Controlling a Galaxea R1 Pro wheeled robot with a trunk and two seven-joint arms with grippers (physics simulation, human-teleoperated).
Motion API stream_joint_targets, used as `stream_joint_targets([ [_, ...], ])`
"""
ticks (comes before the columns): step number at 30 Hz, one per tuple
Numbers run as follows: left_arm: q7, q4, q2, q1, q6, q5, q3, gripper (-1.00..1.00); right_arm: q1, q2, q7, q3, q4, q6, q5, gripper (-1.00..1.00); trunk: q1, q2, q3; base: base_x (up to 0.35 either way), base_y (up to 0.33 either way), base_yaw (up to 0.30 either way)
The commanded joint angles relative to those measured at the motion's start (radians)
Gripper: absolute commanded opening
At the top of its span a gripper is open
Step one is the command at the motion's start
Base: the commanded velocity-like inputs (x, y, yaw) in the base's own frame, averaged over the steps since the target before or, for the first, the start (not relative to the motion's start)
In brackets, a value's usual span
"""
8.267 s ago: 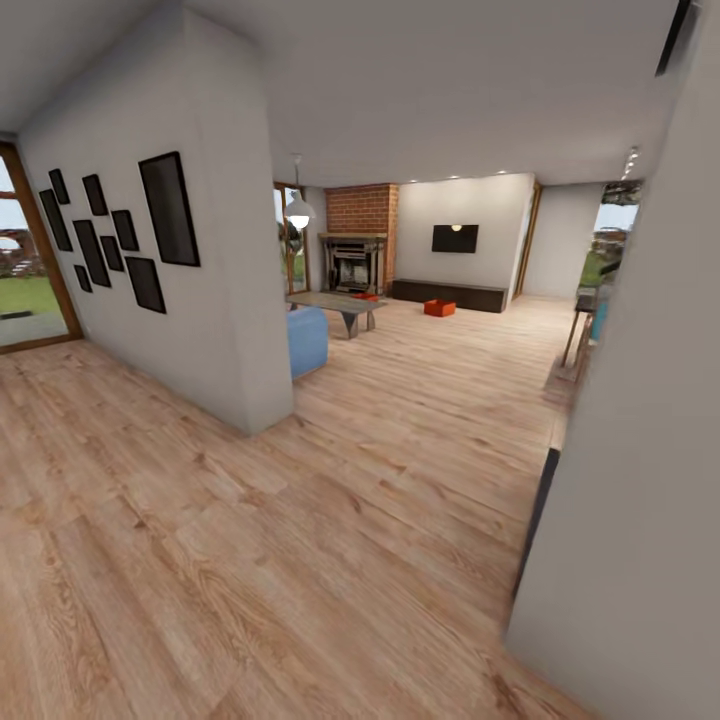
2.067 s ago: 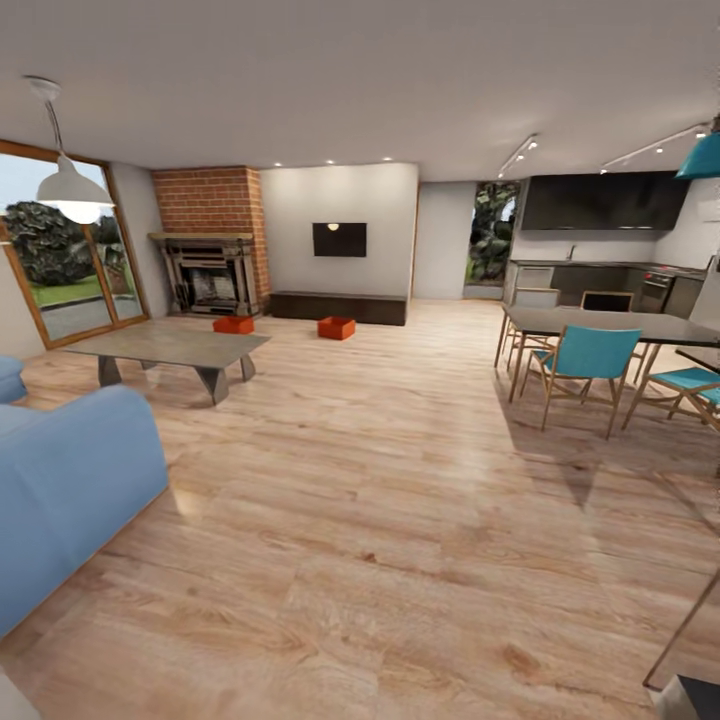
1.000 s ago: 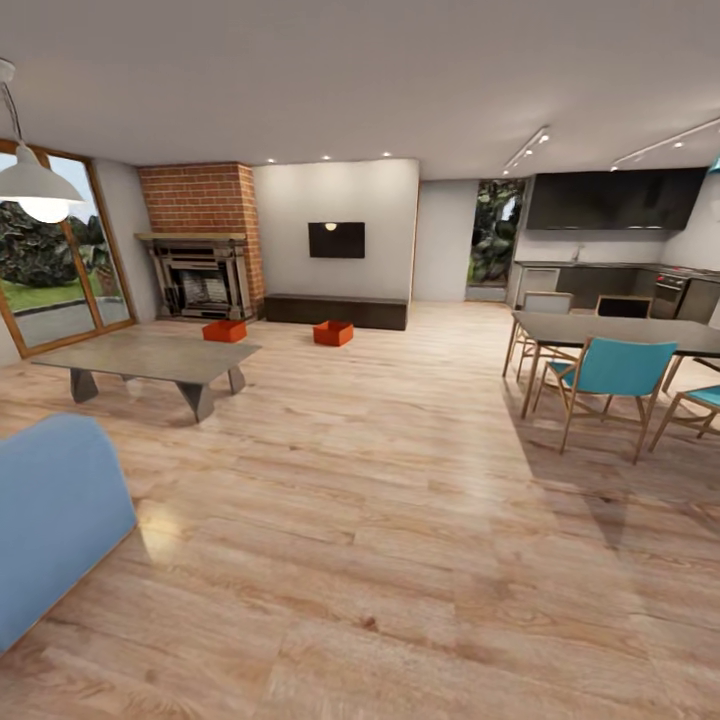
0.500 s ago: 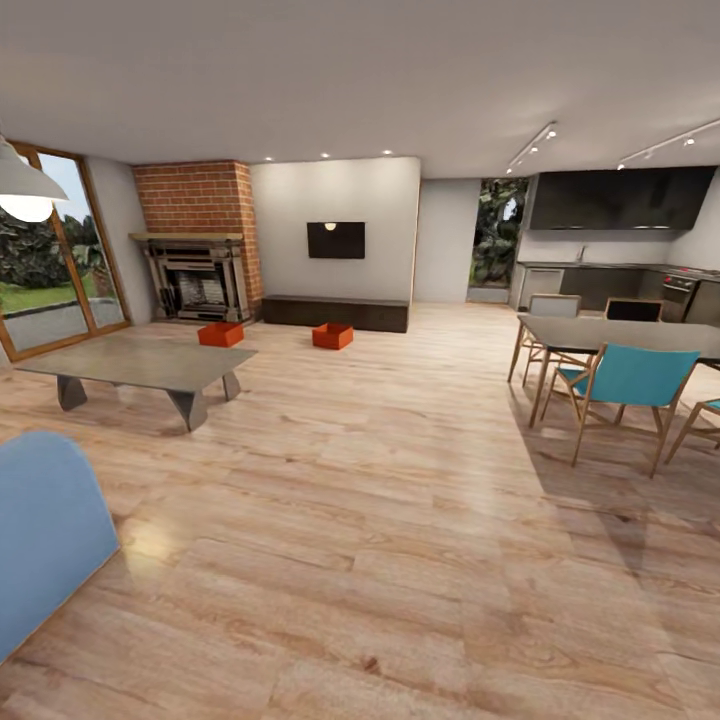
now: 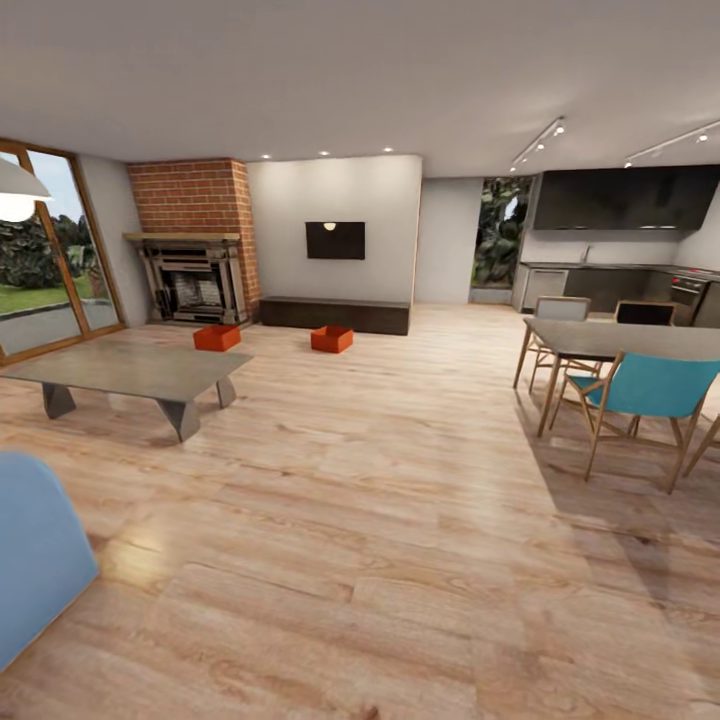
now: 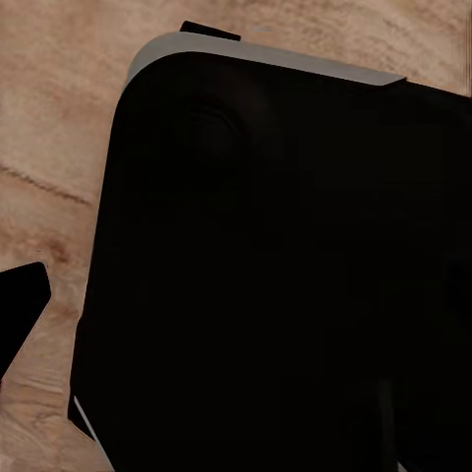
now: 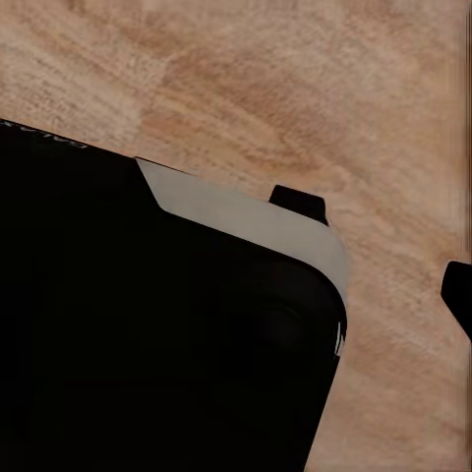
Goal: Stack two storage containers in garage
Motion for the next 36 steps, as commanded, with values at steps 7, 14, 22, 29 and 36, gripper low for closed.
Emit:
stream_joint_targets([
  [7, 0.001, 0.0, 0.0, 0.0, -0.002, 0.004, 0.002, 1.0, -0.001, 0.0, 0.003, 0.002, 0.003, -0.006, -0.001, 1.0, 0.001, 0.0, -0.001, 0.336, 0.0, 0.0],
  [14, 0.001, 0.0, 0.0, 0.0, -0.002, 0.004, 0.002, 1.0, -0.001, 0.0, 0.003, 0.002, 0.003, -0.006, -0.001, 1.0, 0.001, 0.0, -0.001, 0.336, 0.0, 0.0],
  [22, 0.001, 0.0, 0.0, 0.0, -0.002, 0.004, 0.002, 1.0, -0.001, 0.0, 0.003, 0.002, 0.003, -0.006, -0.002, 1.0, 0.001, 0.0, -0.001, 0.336, 0.0, 0.0],
  [29, 0.001, 0.0, 0.0, 0.0, -0.002, 0.004, 0.002, 1.0, -0.001, 0.0, 0.003, 0.002, 0.003, -0.006, -0.002, 1.0, 0.001, 0.0, -0.001, 0.335, 0.0, 0.0],
  [36, 0.001, 0.0, 0.0, 0.0, -0.002, 0.004, 0.002, 1.0, -0.001, 0.0, 0.003, 0.002, 0.003, -0.006, -0.001, 1.0, 0.001, 0.0, -0.001, 0.335, 0.0, 0.0],
])
